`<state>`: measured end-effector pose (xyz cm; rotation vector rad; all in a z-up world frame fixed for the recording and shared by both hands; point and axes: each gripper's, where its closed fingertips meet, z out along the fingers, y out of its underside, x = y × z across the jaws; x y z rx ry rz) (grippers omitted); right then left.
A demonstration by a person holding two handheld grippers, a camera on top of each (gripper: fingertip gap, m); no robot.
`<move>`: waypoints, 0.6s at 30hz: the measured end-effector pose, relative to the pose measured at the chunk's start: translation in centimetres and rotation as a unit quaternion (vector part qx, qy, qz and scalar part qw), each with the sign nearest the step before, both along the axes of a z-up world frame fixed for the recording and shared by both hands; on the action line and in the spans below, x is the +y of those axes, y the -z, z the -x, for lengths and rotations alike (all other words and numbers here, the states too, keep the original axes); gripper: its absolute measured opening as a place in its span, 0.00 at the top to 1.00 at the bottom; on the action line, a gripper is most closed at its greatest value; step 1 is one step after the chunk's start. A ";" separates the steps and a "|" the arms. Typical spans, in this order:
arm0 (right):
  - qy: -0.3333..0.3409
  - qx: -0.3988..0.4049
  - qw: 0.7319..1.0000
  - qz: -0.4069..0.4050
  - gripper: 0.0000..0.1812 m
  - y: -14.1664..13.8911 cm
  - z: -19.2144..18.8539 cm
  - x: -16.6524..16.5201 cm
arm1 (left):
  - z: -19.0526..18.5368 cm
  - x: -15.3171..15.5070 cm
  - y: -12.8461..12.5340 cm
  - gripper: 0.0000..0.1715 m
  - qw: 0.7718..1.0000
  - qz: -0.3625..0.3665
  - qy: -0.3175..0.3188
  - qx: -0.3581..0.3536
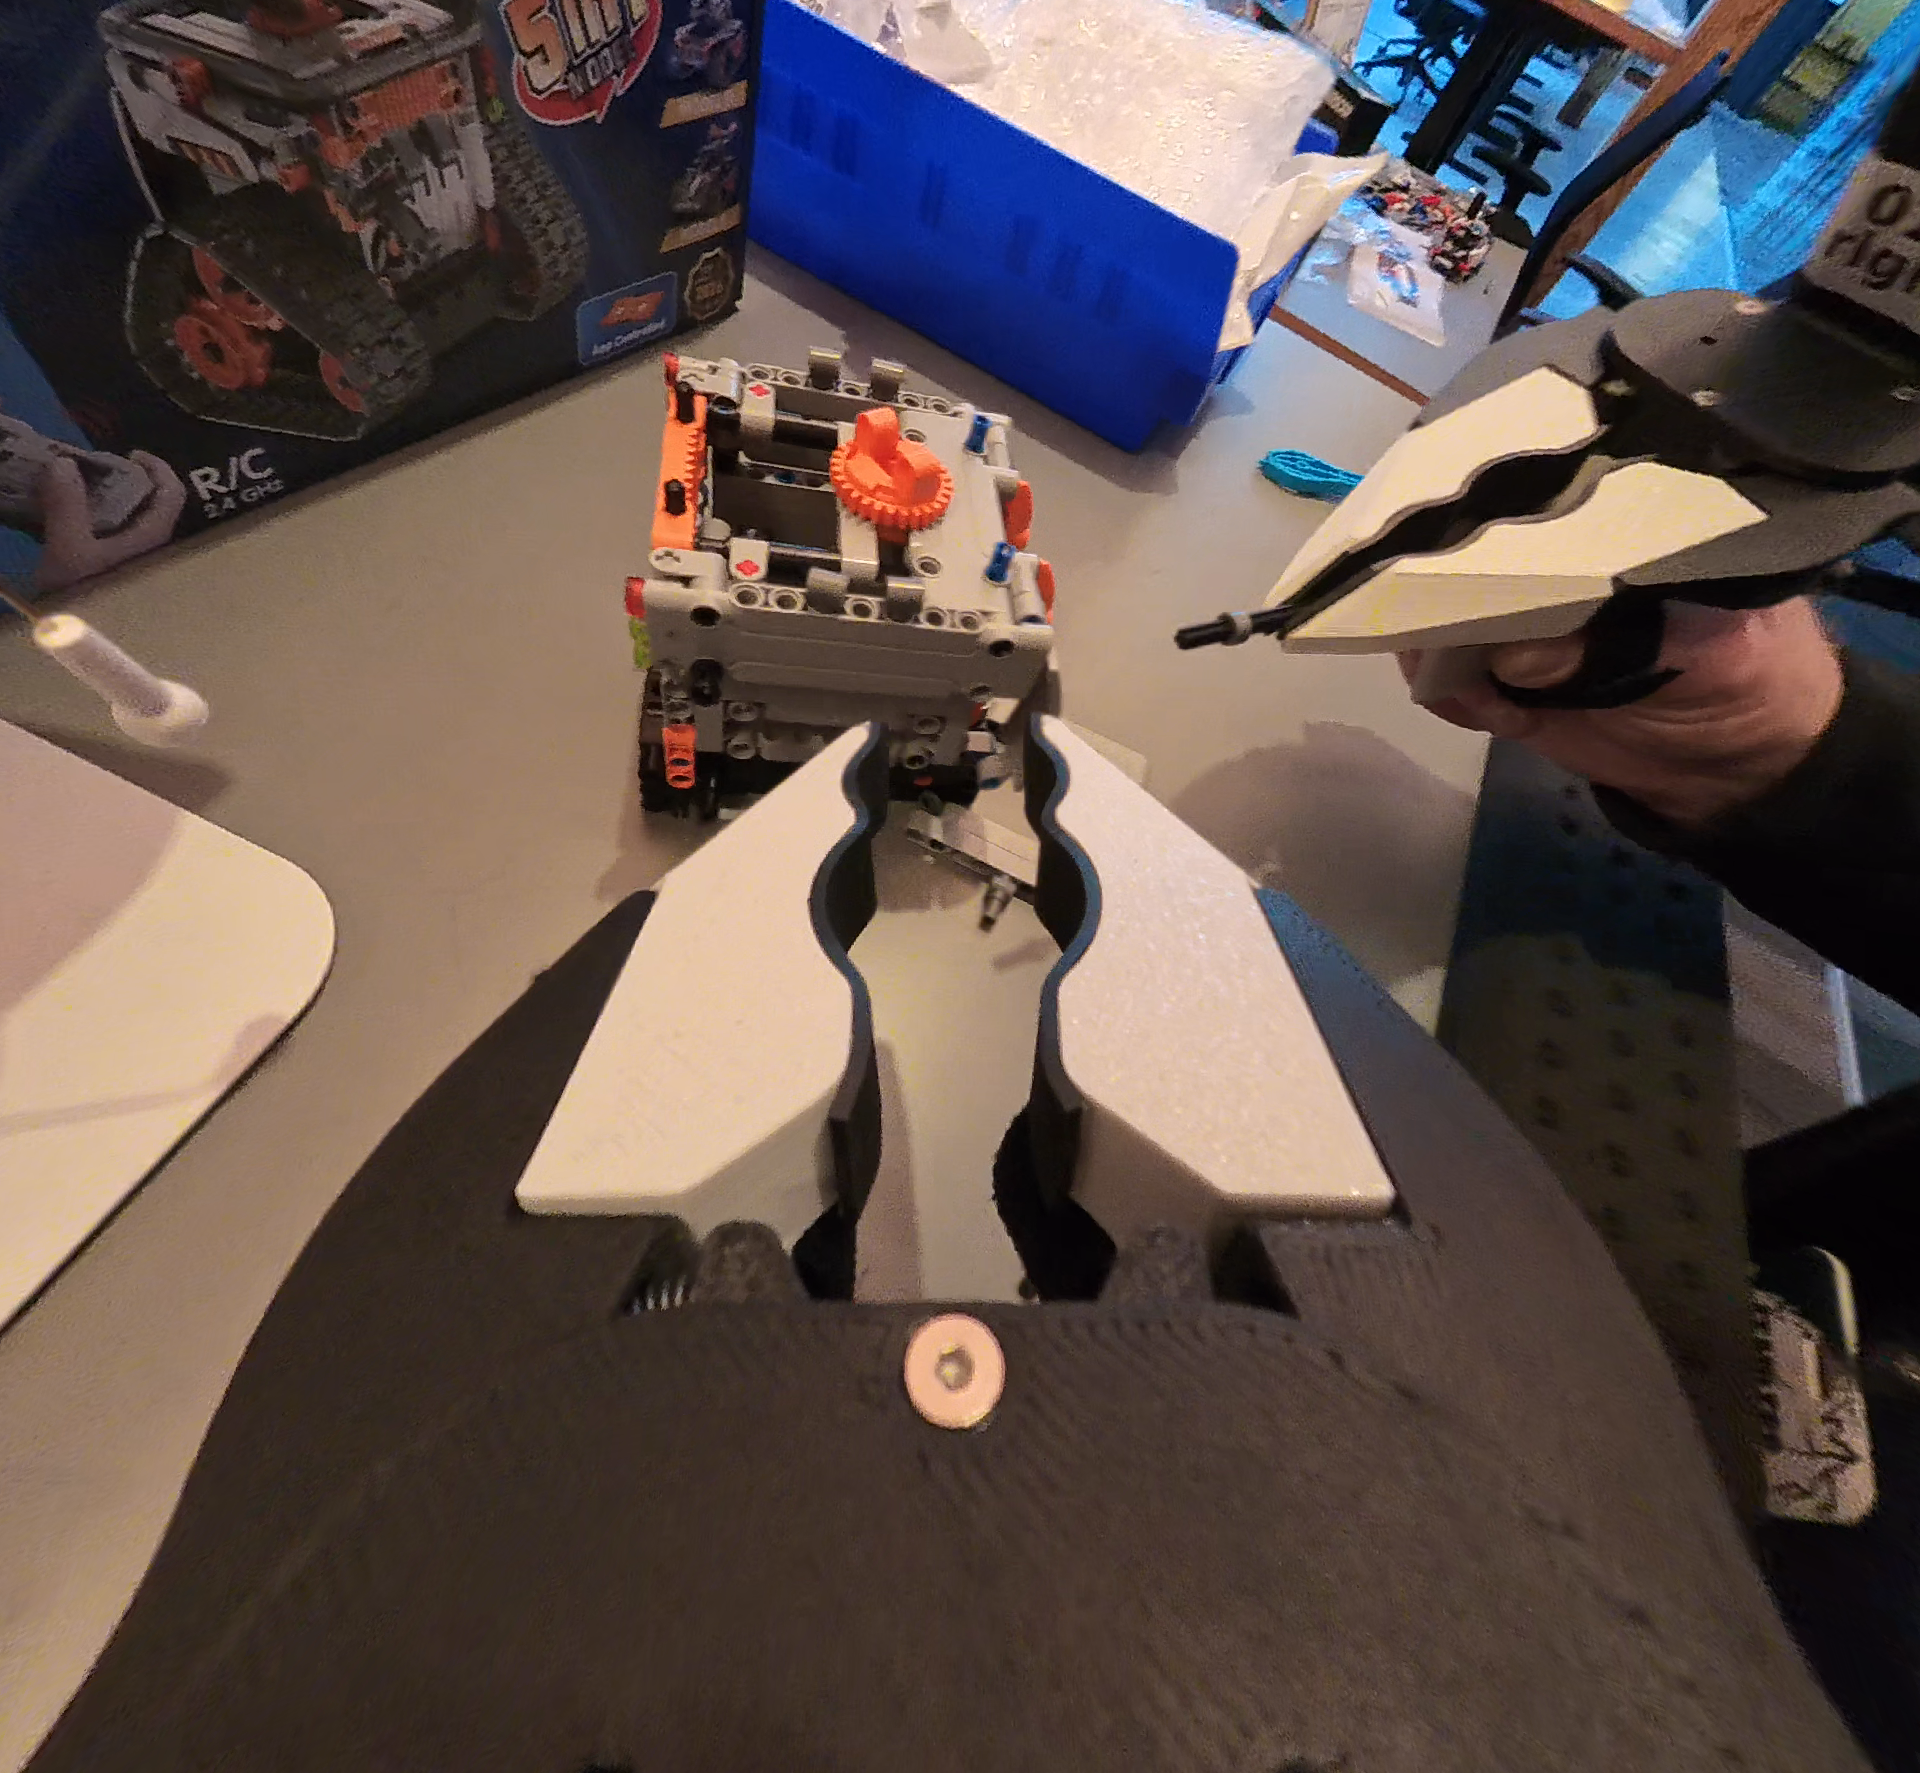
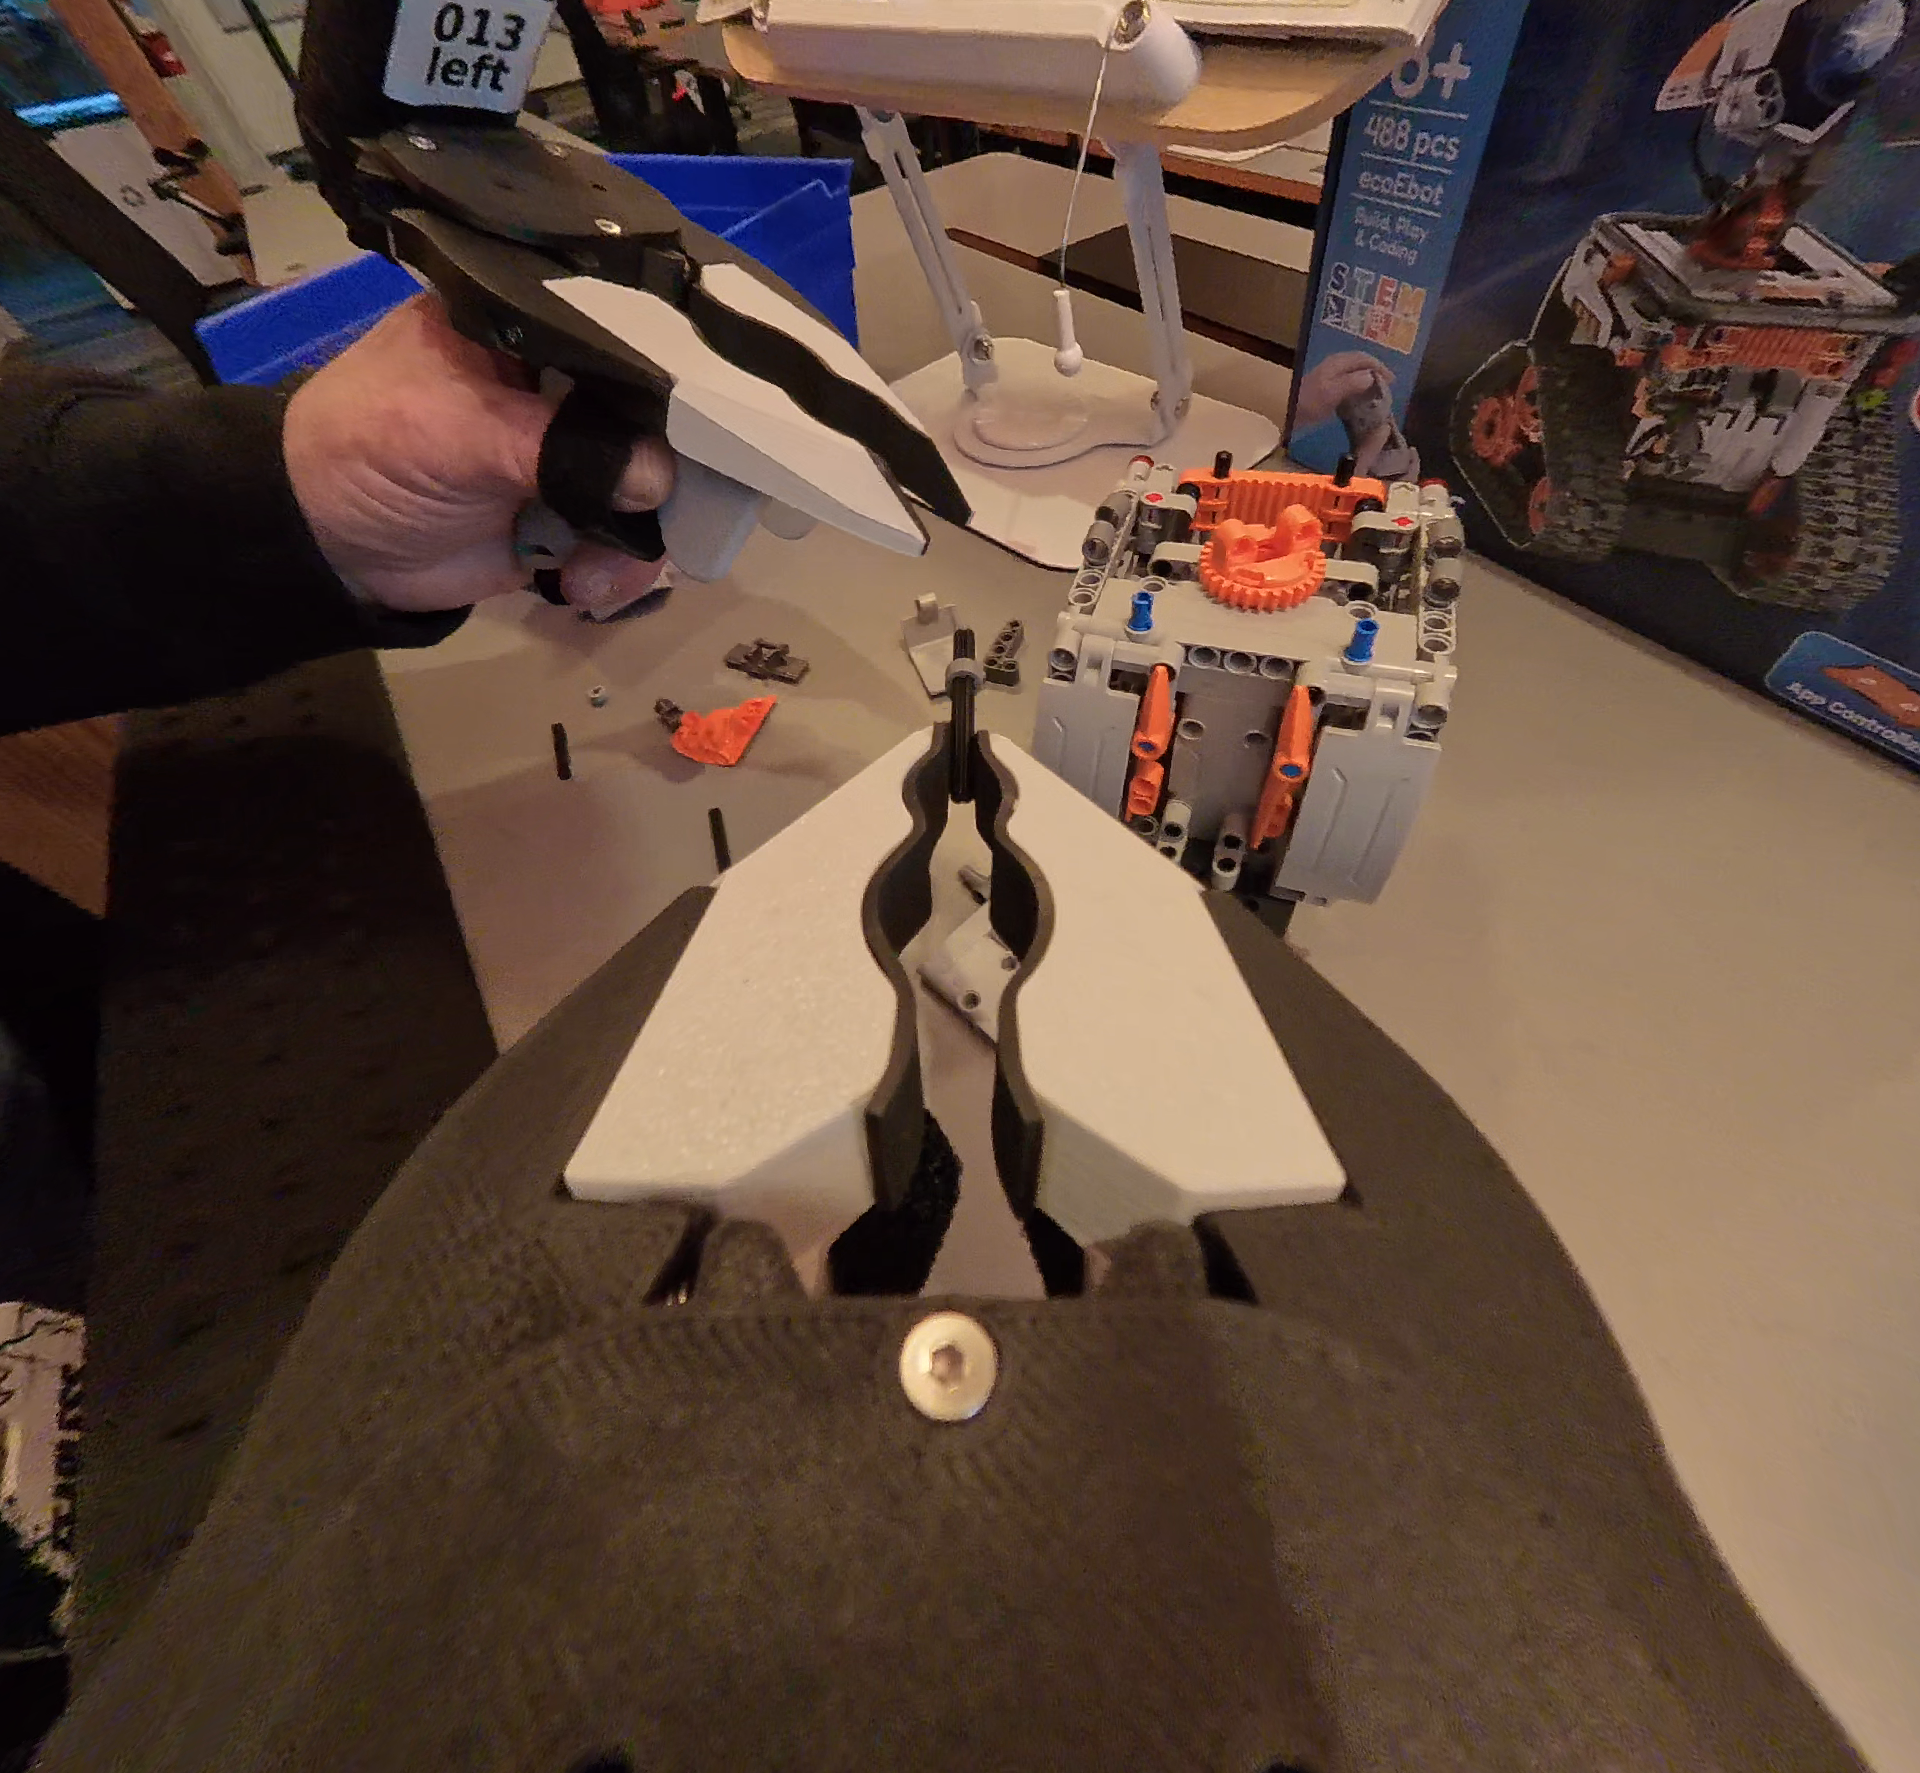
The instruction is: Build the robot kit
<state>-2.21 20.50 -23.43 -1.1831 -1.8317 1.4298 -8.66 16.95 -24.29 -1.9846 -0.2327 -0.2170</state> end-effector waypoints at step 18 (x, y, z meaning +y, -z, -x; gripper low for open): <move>0.142 -0.016 0.990 0.008 1.00 1.4 2.3 10.1 | 1.2 1.8 0.0 0.68 0.997 0.061 -0.018 0.042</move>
